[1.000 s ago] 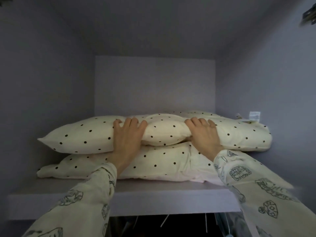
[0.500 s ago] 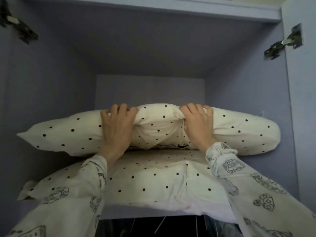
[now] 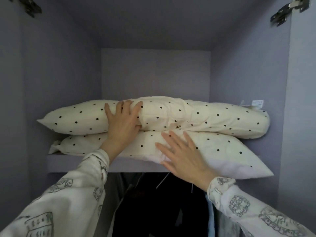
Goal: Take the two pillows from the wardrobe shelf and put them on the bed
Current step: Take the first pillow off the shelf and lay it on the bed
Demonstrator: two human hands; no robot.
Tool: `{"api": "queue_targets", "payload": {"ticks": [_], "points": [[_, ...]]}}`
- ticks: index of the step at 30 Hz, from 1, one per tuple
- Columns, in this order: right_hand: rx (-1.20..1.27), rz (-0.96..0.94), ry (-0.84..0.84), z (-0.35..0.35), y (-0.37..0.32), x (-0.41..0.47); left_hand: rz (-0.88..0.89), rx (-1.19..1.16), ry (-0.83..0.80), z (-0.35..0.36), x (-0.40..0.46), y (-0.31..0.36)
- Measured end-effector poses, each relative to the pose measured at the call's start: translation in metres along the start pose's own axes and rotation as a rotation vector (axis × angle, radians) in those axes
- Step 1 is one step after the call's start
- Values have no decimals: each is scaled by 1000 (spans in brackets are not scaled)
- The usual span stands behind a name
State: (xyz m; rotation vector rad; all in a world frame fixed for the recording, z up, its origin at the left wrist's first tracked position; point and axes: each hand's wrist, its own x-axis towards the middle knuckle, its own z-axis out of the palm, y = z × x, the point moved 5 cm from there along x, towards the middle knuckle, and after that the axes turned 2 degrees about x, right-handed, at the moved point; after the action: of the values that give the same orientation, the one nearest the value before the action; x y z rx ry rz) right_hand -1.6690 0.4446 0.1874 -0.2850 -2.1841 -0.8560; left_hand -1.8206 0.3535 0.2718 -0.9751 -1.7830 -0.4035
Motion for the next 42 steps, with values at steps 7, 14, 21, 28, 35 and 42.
{"api": "queue_targets", "payload": {"ticks": [7, 14, 21, 28, 35, 42], "points": [[-109, -12, -193, 33, 12, 4, 24, 69, 99, 7, 22, 29], [67, 129, -348, 80, 47, 38, -68, -143, 128, 0, 71, 25], [336, 470, -739, 114, 73, 30, -42, -68, 328, -31, 64, 9], [252, 225, -227, 5, 40, 20, -60, -53, 159, -9, 24, 13], [91, 265, 178, -54, 38, 28, -46, -55, 98, -32, -2, 28], [31, 341, 78, -23, 34, 15, 116, 23, 247, -46, -43, 55]]}}
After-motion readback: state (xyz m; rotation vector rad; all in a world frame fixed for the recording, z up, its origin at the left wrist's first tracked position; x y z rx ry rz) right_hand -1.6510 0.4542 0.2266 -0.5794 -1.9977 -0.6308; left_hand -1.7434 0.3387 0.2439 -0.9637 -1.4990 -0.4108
